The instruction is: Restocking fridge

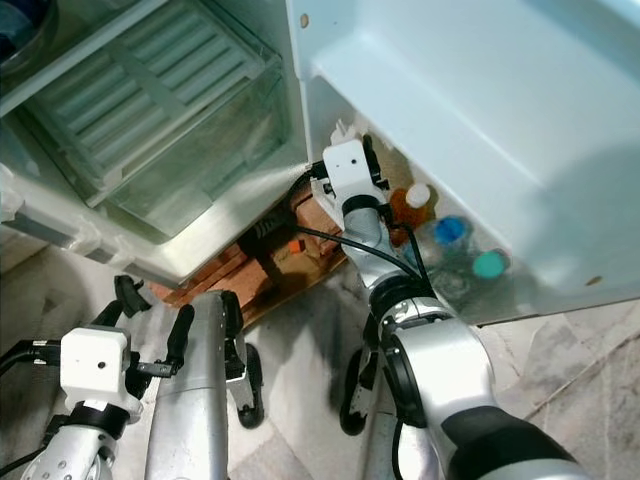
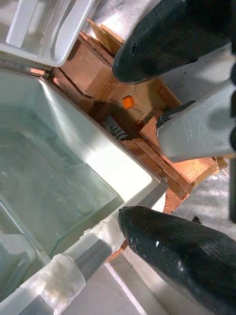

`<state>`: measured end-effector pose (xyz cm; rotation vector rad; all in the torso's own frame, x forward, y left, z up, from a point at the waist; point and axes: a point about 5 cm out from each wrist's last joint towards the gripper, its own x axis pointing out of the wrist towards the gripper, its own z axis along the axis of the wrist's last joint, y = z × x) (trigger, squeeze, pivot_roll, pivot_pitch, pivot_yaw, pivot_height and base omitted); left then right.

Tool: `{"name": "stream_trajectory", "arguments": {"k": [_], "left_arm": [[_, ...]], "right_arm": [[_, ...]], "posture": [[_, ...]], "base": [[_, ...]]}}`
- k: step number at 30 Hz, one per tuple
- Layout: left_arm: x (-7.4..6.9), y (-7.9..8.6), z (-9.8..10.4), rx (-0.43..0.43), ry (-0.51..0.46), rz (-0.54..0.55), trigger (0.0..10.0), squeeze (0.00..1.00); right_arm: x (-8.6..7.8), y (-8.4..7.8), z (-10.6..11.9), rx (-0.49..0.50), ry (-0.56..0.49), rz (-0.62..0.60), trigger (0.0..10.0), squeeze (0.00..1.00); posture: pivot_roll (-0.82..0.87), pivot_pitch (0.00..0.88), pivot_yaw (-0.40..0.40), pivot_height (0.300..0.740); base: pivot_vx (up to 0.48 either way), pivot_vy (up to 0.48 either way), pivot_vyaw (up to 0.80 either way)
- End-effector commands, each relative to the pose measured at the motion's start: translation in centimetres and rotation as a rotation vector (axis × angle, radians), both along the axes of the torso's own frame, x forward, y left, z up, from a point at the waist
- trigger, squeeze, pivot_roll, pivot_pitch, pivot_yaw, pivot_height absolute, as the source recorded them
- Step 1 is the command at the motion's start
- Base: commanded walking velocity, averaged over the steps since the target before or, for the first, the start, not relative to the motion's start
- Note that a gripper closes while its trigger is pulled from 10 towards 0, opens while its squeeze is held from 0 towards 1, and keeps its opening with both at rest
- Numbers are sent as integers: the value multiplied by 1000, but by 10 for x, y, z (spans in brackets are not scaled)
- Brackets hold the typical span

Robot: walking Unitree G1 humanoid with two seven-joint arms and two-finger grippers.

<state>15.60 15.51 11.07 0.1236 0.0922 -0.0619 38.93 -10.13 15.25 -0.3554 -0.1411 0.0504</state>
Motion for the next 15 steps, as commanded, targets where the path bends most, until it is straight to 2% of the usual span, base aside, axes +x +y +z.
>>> {"name": "stream_trajectory", "arguments": {"k": [1, 4, 8, 9, 10, 11, 15], "left_arm": [[-3, 1, -3, 12, 26, 1, 10000, 0], [-3, 1, -3, 11, 26, -2, 10000, 0], [-2, 0, -4, 9, 25, -6, 10000, 0], [-2, 0, -4, 9, 25, -7, 10000, 0], [-1, 0, -4, 9, 24, -8, 10000, 0], [0, 0, -4, 10, 23, -9, 10000, 0], [3, 1, -4, 13, 18, -13, 10000, 0]], "right_arm": [[-6, -2, -21, 24, 90, -6, 10000, 0], [-7, -5, -24, 47, 116, -10, 10000, 0], [-9, -8, -32, 147, 182, -33, 10000, 0], [-9, -8, -35, 191, 204, -45, 10000, 337], [-10, -9, -37, 222, 219, -53, 10000, 337], [-11, -7, -39, 267, 236, -49, 10000, 1000], [-12, -3, -39, 260, 229, -41, 10000, 1000]], "posture": [[388, 409, 56, 559], [386, 408, 56, 559], [386, 406, 56, 559], [386, 406, 56, 559], [386, 404, 56, 559], [386, 402, 57, 559], [383, 396, 59, 559]], "base": [[0, 0, 0], [0, 0, 0], [0, 0, 0], [0, 0, 0], [0, 0, 0], [0, 0, 0], [0, 0, 0]]}}
